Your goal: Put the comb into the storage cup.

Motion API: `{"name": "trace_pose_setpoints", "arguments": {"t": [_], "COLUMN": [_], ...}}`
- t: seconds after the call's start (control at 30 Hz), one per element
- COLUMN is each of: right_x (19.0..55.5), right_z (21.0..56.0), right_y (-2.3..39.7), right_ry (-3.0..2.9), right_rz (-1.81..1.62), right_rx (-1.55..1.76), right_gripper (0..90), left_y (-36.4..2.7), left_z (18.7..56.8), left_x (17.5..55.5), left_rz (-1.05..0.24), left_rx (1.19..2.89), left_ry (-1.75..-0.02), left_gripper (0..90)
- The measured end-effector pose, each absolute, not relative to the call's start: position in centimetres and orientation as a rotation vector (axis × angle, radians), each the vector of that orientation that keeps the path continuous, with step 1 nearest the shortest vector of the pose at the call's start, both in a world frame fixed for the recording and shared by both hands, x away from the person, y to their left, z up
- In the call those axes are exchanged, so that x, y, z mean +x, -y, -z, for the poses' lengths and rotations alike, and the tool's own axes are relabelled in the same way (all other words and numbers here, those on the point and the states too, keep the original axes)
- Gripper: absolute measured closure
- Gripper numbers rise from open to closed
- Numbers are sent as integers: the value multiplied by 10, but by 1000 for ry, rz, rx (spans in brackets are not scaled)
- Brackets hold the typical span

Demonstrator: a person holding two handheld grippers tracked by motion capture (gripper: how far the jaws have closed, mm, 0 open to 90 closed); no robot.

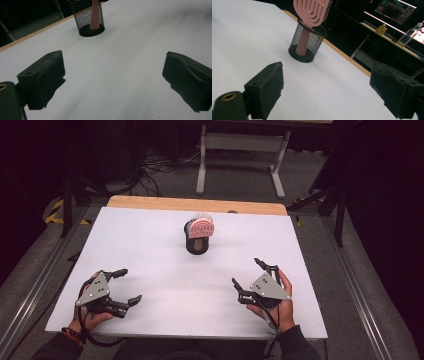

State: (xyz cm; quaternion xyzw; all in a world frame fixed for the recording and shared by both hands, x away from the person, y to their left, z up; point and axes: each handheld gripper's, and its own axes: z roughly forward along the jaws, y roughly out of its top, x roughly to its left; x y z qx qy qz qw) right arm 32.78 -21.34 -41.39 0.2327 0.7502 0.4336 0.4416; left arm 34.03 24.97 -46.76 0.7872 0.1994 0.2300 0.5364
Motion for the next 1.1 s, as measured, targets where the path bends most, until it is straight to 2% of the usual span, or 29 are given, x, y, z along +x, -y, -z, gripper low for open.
{"name": "trace_pose_setpoints", "arguments": {"t": [0.67,1.1], "right_x": [323,317], "right_z": [446,458], "right_y": [254,273], "right_ry": [-1880,-1878], "right_rz": [-1047,-1028], "right_rx": [699,775], "right_gripper": [31,30], "left_y": [-247,-245], "left_z": [468,470], "left_x": [342,345], "left_rz": [-549,-555], "left_rx": [1877,1895], "left_ry": [-480,-473], "left_gripper": [52,51]}}
